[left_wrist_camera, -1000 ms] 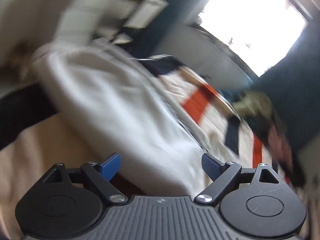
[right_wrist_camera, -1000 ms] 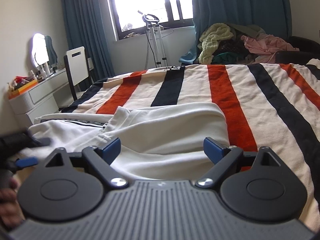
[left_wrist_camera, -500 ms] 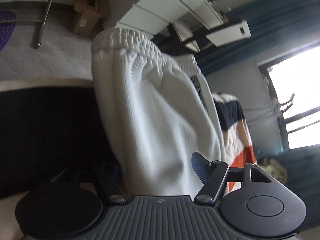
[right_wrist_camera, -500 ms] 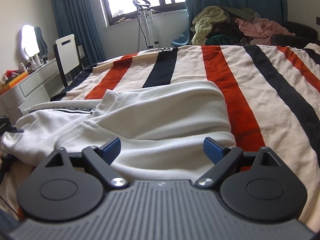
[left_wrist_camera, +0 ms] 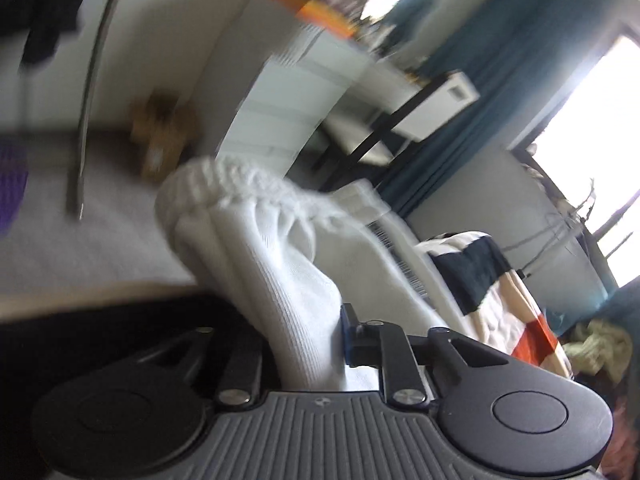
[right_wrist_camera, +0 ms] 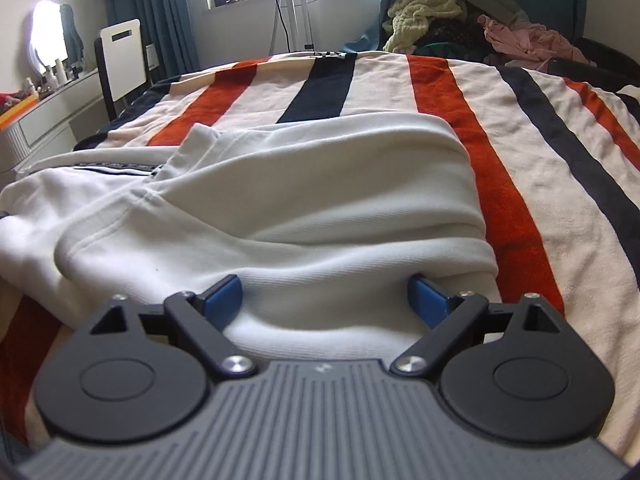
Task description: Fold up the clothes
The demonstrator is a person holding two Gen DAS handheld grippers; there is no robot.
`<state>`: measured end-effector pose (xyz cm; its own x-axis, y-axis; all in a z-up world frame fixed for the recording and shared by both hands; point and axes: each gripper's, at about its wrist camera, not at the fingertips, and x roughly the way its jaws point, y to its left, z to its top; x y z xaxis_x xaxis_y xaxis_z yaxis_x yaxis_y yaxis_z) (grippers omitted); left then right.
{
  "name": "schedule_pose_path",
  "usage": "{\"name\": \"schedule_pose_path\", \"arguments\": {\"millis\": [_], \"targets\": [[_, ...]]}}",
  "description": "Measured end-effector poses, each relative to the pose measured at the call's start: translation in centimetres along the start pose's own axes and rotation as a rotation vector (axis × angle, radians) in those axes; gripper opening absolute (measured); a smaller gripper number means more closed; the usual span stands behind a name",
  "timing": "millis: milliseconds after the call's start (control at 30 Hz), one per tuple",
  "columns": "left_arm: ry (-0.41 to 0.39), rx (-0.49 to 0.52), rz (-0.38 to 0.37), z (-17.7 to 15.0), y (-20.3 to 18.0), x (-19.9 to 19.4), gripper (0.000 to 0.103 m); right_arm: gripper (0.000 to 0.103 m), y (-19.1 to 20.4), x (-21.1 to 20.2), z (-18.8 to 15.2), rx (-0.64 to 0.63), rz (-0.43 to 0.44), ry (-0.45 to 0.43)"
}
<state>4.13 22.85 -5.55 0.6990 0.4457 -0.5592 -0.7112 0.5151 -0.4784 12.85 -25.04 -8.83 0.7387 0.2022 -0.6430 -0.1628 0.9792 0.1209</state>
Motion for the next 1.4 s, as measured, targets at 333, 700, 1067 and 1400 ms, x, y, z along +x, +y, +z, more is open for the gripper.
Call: {"name": "schedule_pose_path", "arguments": {"millis": [333, 700, 1067, 1400], "targets": [[-0.339, 0.406, -0.129, -3.4, -10.6, -8.3, 0.015, 0.091, -2.0, -2.0, 1.0, 0.106, 0.012, -0.042], [-0.529, 0.603, -0.387, -13.2, -25.1, -16.8, 0.014, 0.091, -7.1, -4.5, 2.0, 0.359, 0.040, -0.124], [-0.299, 0.928, -0.551, -34.0, -30.9, -15.5, 0.015, 0.091, -17.2, -9.0, 1.3, 0.700, -0.008, -0.279], [-0.017, 1.152, -0.639, -36.0, -26.7, -13.2, 0.056, 0.092, -17.5, -8.0, 1.0, 0.736, 0.082, -0.258]]}}
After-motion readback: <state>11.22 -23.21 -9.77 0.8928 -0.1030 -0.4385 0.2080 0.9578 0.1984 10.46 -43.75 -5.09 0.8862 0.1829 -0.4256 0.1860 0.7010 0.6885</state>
